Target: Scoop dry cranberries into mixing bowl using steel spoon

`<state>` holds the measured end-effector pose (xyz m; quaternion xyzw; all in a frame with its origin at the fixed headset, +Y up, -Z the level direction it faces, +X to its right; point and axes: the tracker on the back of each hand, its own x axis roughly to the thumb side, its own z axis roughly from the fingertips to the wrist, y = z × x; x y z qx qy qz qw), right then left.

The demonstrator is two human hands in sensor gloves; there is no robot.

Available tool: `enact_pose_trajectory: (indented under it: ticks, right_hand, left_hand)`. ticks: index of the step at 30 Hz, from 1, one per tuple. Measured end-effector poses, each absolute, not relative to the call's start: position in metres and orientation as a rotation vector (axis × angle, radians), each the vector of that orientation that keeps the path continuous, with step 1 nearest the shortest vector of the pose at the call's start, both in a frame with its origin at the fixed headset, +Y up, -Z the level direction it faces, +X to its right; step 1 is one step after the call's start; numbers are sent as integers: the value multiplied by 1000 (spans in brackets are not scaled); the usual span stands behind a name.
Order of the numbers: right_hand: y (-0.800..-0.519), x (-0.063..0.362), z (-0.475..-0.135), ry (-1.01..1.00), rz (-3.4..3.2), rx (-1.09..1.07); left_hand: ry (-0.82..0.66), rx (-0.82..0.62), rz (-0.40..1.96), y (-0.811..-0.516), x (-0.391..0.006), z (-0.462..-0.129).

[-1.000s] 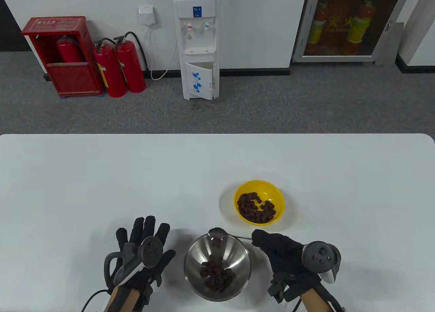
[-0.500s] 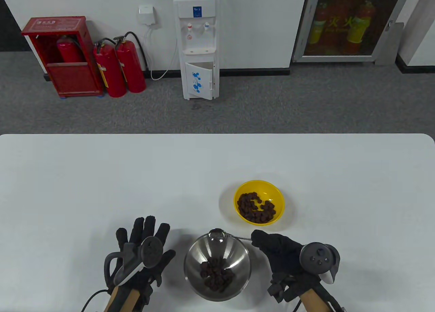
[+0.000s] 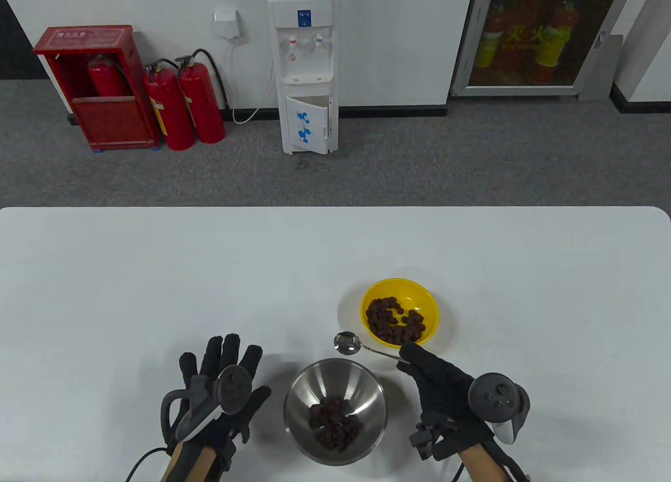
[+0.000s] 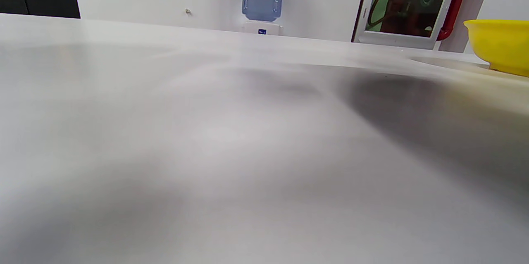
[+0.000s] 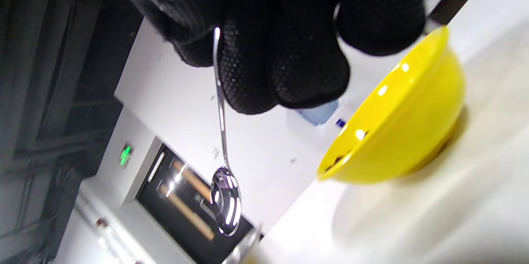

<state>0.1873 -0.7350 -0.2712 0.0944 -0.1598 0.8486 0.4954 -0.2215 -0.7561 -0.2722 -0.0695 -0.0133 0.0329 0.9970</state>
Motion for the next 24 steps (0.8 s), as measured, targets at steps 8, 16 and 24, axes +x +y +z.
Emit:
enact_pose_trajectory:
  ticks: [8, 16, 24]
  right_hand:
    - [-743, 226, -284, -375, 2002, -242]
    - [-691, 211, -282, -618, 2593, -183]
    - [-675, 165, -293, -749, 3063, -50]
  left_hand:
    - [-29, -137, 69, -756, -221, -272]
    - [-29, -138, 72, -756, -221, -272]
    - [-33, -128, 80, -755, -222, -272]
